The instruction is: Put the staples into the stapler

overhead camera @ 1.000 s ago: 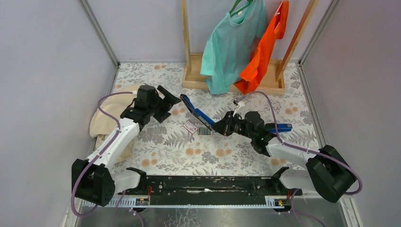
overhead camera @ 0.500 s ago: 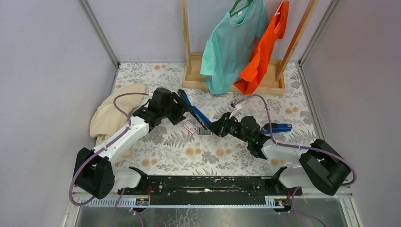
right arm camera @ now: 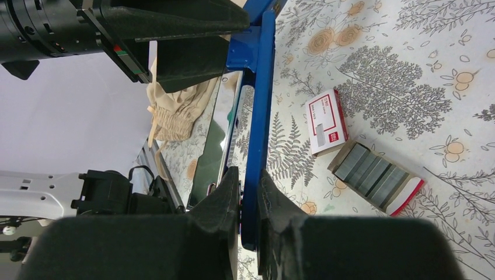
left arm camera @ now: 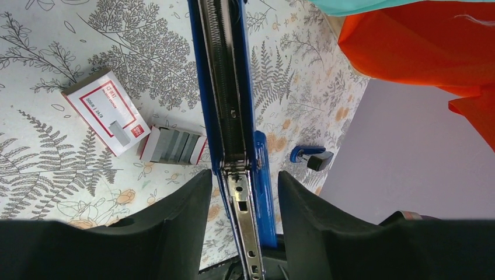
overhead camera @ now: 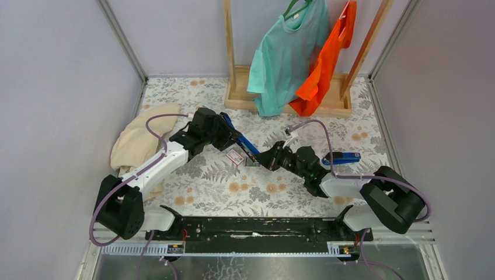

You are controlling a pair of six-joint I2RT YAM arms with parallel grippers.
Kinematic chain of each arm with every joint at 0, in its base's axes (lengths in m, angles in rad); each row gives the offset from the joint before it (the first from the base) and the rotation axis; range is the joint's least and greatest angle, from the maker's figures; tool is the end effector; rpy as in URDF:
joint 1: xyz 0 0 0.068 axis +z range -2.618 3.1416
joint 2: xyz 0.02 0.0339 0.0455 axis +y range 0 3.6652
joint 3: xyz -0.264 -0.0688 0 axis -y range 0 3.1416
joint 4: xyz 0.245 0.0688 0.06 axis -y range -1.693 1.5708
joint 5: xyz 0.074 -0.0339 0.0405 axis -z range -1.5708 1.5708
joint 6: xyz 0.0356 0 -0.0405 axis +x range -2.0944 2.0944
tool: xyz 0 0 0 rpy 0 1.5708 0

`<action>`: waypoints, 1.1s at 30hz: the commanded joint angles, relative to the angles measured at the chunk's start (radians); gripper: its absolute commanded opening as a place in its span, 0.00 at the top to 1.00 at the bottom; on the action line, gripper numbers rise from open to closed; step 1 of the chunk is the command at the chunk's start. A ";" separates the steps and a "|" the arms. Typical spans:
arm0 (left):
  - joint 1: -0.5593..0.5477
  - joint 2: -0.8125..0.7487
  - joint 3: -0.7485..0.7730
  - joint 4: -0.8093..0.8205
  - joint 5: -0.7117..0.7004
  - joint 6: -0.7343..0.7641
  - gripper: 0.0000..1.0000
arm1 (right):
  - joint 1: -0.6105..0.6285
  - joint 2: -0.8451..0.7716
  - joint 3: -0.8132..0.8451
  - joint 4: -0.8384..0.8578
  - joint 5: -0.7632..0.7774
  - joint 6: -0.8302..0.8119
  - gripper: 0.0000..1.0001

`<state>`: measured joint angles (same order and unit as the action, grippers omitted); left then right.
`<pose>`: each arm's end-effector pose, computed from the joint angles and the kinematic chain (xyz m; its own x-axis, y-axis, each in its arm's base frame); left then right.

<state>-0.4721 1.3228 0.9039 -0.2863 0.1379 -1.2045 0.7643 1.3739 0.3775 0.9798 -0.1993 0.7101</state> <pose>0.2530 -0.1347 0.2538 -0.7144 -0.6736 -0.1895 -0.3443 0.5741 -0.7429 0.1833 0.1855 0.1975 -0.5445 0.3633 -0.7560 -0.6149 0.4402 0.6543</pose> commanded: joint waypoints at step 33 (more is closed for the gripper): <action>0.023 0.036 0.011 -0.015 -0.124 0.035 1.00 | 0.029 0.134 -0.015 0.394 0.011 0.124 0.68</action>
<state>-0.4728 1.3537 0.8879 -0.2516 0.0952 -1.2404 0.7837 1.5143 0.3519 1.2007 -0.1822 0.8188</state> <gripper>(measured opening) 0.334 0.273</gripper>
